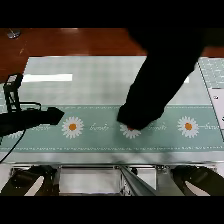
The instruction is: Fold the shirts.
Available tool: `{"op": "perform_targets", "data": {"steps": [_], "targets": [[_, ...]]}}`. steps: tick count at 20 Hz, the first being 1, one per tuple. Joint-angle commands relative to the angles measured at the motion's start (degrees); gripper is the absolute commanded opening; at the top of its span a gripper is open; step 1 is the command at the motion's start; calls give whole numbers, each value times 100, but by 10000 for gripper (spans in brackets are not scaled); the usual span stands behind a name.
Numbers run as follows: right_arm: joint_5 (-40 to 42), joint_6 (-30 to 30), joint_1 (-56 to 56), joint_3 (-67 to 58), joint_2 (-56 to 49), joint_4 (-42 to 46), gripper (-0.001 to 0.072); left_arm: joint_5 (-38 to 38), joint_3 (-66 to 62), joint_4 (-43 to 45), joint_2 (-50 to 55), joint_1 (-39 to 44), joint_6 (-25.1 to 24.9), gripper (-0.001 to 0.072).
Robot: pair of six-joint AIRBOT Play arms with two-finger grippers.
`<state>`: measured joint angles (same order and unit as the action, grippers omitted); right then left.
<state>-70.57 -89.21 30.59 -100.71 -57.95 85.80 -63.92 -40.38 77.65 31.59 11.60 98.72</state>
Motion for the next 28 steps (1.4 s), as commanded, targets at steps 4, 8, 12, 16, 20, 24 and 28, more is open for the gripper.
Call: {"op": "perform_targets", "data": {"steps": [4, 8, 12, 16, 20, 24, 28], "targets": [[540, -57, 765, 1604, -1818, -1639, 29, 247, 9, -9, 243, -4, -15, 703], [802, -63, 1204, 1821, -3187, -2286, 51, 249, 9, 13, 420, -7, -101, 703], [260, -164, 964, 1805, -3329, -2140, 617, 173, 9, -37, 485, -2, -94, 703], [-614, -205, -627, 1862, -2006, -737, 617, -452, 63, -37, 492, -4, -94, 702], [-350, -238, -3062, 3576, -280, -546, 617, -33, 1073, -820, 839, -17, -7, 702], [439, 269, -4559, 6439, 1169, -1926, 616, 1115, 1950, -3451, 1528, -219, -1102, 702], [634, 494, -4725, 7783, 1572, -2420, 616, 1451, 1635, -5574, 2345, -66, -2761, 702]]}}
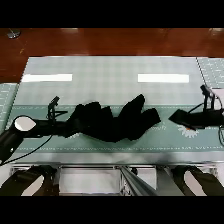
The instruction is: Fold the shirts.
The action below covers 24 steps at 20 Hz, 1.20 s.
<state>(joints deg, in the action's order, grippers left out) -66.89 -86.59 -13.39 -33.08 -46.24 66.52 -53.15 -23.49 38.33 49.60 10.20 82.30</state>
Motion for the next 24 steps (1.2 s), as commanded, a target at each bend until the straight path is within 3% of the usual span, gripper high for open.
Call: {"op": "perform_targets", "data": {"steps": [1, 4, 9, 10, 11, 12, 17, 21, 24], "targets": [[306, 278, -330, 1121, 396, -533, 616, 378, -219, -1552, 824, 155, -1121, 702], [330, 284, -330, 1165, 396, -535, 616, 404, -898, -966, 1818, 308, -1106, 702], [328, 284, -330, 1165, 389, -636, 616, 44, -2046, -909, 3126, 560, -1025, 694], [332, 284, -330, 1165, 389, -675, 616, -184, -2273, -887, 3368, 588, -1008, 551], [354, 284, -328, 1165, 389, -699, 616, -472, -2476, -863, 3571, 588, -1051, 128], [396, 282, -328, 1165, 389, -737, 616, -708, -2673, -866, 3718, 590, -1285, 17], [800, 527, -328, 1165, 181, -1674, 616, -914, -3169, -826, 3545, 470, -1419, 17], [1425, 872, 348, 1032, -850, -2411, 616, -916, -3296, -826, 3123, 240, -1419, 17], [2031, 734, 955, 396, -1709, -2592, 616, -1117, -3296, -824, 2933, 81, -1419, 17]]}}
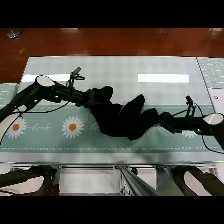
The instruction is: Fold the shirts.
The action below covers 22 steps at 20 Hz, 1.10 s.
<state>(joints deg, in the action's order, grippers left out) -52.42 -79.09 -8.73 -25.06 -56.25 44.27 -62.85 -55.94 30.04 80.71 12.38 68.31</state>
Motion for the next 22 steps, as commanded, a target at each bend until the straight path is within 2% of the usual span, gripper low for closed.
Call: {"op": "perform_targets", "data": {"steps": [1, 3, 4, 5, 6, 7, 9, 11, 14, 16, 20, 22], "targets": [[577, -94, 678, -658, -1049, -363, 616, -184, -50, 4, -195, -142, -20, 17], [415, -125, 1095, -1126, -1685, -369, 614, -195, -50, 4, -197, -111, -20, 18], [378, -125, 1320, -1364, -1950, -369, 542, -192, -50, 4, -197, -105, -22, 18], [376, -125, 1497, -1576, -2133, -369, 388, -199, -50, 4, -197, -105, -22, 17], [345, -122, 1617, -1790, -2253, -350, 173, -208, -50, 4, -199, -118, -22, 17], [273, -120, 1674, -2022, -2299, -291, 30, -238, -50, 4, -216, -146, -22, 17], [-125, -129, 1626, -2625, -2267, 66, 29, -284, -63, 0, -380, -297, -44, 17], [-800, -319, 1526, -3536, -2129, 796, 29, -275, -214, -2, -772, -546, -170, 17], [-1349, -715, 1473, -5331, -1650, 2055, 29, -57, -887, -2, -1611, -1045, -164, 17], [-1670, -739, 1473, -6662, -1314, 2535, 29, 162, -1493, 0, -2205, -1434, -162, 17], [-2203, -608, 1497, -8513, -426, 2813, 29, 177, -2507, 52, -3270, -2234, -129, 17], [-2494, -520, 1497, -8664, 229, 2830, 29, -85, -2717, 686, -3860, -2511, 308, 17]]}}
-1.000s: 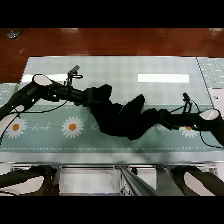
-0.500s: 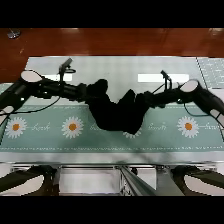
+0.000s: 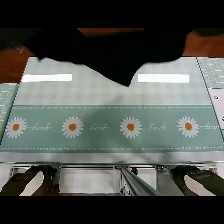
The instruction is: Fold the shirts.
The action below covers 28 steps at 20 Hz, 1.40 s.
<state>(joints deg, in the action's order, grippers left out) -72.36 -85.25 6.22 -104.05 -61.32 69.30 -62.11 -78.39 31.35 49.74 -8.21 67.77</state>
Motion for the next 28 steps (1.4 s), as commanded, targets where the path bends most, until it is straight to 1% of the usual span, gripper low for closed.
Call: {"op": "perform_targets", "data": {"steps": [1, 3, 5, 7, 9, 11, 13, 14, 15, 17, 19, 21, 23, 25, 26, 27, 28], "targets": [[-745, 133, 2, -765, 1064, 332, 29, -374, -470, 1008, -1056, -522, 605, 17], [-1222, 131, 2, -765, 1593, 334, 29, -1062, -470, 2009, -1620, -535, 1196, 17], [-1591, 96, 2, -761, 2033, 332, 29, -1838, -461, 2424, -2122, -535, 1419, 17], [-1871, -109, 0, -761, 2308, 308, 29, -2507, -339, 2389, -2474, -533, 1615, 17], [-2173, -262, 0, -748, 2354, 295, 29, -2953, 127, 2232, -2761, -533, 1707, 17], [-2288, -321, 2, -350, 2339, 260, 29, -3025, 997, 2072, -3027, -533, 1808, 17], [-2260, -348, 2, 407, 2339, 103, 29, -2983, 2100, 1720, -3176, -533, 1803, 17], [-2094, -348, 2, 940, 2339, -35, 29, -2964, 2704, 1482, -3171, -531, 1781, 17], [-1805, -339, 2, 1515, 2326, -166, 29, -2828, 3270, 1270, -3156, -516, 1657, 17], [-1010, -249, 2, 2559, 2179, -275, 29, -2197, 4391, 1106, -3112, -389, 1513, 17], [-197, -219, 2, 3211, 1731, -262, 29, -1318, 5283, 1104, -2889, -223, 1373, 17], [448, -164, 2, 3294, 973, -258, 29, -251, 5788, 1104, -2365, 17, 1182, 17], [1034, -208, 2, 3097, 13, -376, 29, 680, 5807, 1073, -1641, 269, 1008, 17], [1215, -278, 2, 2715, -946, -656, 29, 1545, 5615, 938, -791, 501, 824, 17], [1209, -289, 2, 2483, -1392, -820, 29, 1827, 5429, 863, -328, 592, 765, 17], [1200, -304, 0, 2225, -1823, -979, 30, 1954, 5195, 852, 111, 654, 767, 19], [1185, -352, -7, 1987, -2166, -1095, 132, 1945, 4896, 852, 581, 662, 769, 94]]}}
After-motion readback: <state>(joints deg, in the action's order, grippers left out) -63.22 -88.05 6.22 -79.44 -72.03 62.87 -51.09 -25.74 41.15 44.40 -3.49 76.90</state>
